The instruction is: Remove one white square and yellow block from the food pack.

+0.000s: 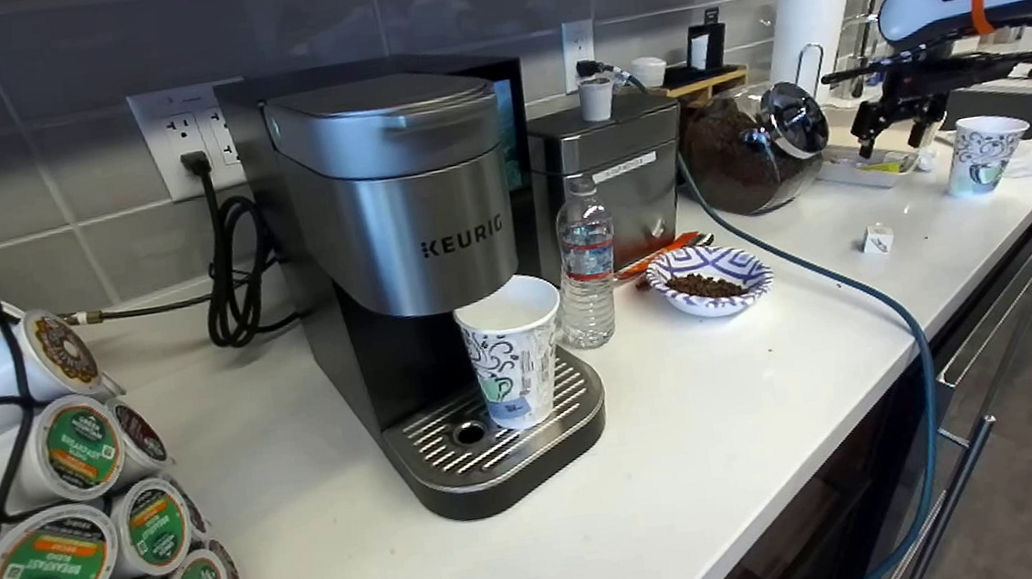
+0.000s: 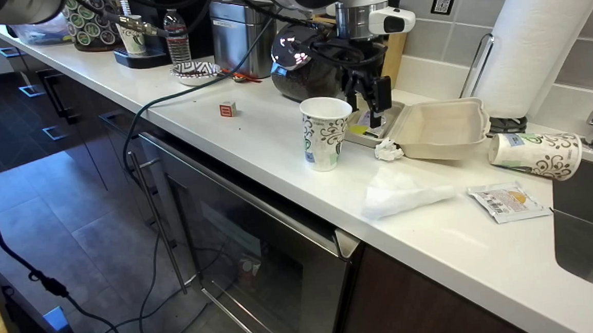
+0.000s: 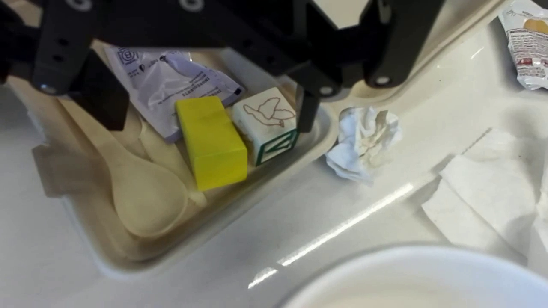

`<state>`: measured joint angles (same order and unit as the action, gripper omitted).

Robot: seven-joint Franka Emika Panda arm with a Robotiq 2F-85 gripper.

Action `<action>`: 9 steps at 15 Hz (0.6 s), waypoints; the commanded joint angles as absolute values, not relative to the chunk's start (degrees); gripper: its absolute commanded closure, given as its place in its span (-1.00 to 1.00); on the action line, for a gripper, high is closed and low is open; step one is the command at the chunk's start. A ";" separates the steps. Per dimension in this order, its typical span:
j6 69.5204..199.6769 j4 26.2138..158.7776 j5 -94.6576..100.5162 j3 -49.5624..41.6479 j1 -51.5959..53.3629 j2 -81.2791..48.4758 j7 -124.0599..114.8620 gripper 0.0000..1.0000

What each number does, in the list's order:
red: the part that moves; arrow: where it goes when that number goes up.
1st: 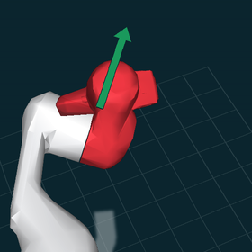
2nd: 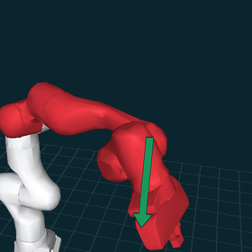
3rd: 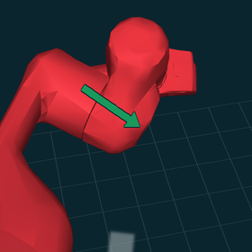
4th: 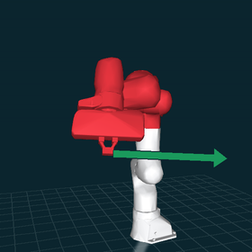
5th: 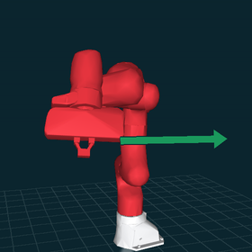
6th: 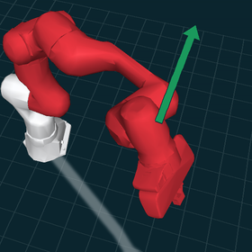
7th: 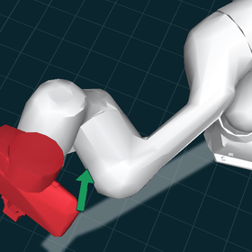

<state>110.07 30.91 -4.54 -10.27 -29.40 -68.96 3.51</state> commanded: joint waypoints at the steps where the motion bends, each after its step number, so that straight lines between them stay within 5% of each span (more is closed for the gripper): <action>1: 109.30 30.99 -3.59 -11.58 -29.04 -69.52 1.11 -1.00; 9: 110.40 30.49 -3.83 -12.24 -29.00 -70.78 -1.40 -1.00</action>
<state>110.09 31.37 -4.24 -11.69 -29.33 -69.45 0.28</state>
